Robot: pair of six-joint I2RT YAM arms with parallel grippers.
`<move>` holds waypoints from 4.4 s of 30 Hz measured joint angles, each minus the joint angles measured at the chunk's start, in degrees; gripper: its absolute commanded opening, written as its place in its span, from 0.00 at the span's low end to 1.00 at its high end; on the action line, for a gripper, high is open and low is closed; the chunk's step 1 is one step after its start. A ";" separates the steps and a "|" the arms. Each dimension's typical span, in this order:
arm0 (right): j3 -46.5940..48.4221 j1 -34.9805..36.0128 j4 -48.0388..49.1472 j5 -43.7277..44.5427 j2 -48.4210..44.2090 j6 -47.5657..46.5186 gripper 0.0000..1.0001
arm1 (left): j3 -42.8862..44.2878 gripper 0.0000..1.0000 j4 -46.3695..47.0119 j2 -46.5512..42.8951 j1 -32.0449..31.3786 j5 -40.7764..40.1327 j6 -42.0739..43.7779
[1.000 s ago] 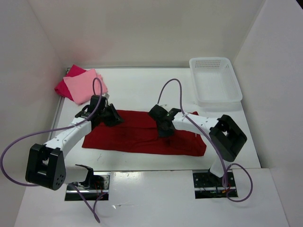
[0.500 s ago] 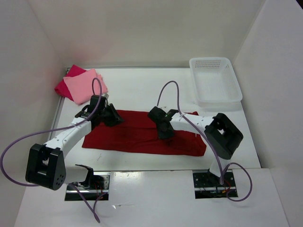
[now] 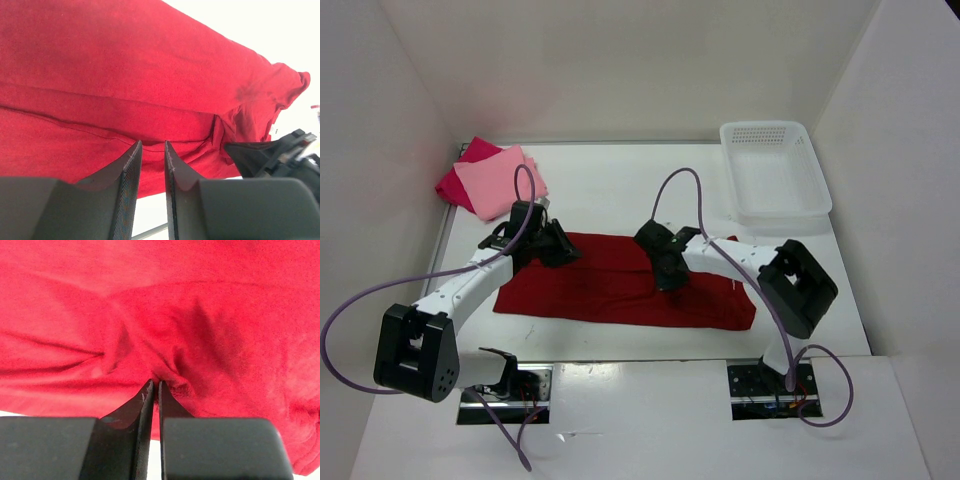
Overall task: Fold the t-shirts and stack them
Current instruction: Fold the other side of the tshirt into a rectangle, then rotate the tshirt 90 degrees
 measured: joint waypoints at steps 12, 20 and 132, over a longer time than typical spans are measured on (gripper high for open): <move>3.89 -2.60 -2.80 -19.54 -1.84 -5.31 0.11 | 3.17 0.32 -0.02 0.66 0.76 0.09 0.15; 3.89 -2.60 -2.51 -25.51 -0.13 -5.75 0.59 | 4.24 0.32 -0.37 1.53 2.91 1.18 1.25; 5.16 -20.87 15.32 -23.37 -8.85 0.52 0.04 | 10.23 0.15 -2.51 6.12 12.50 10.91 4.59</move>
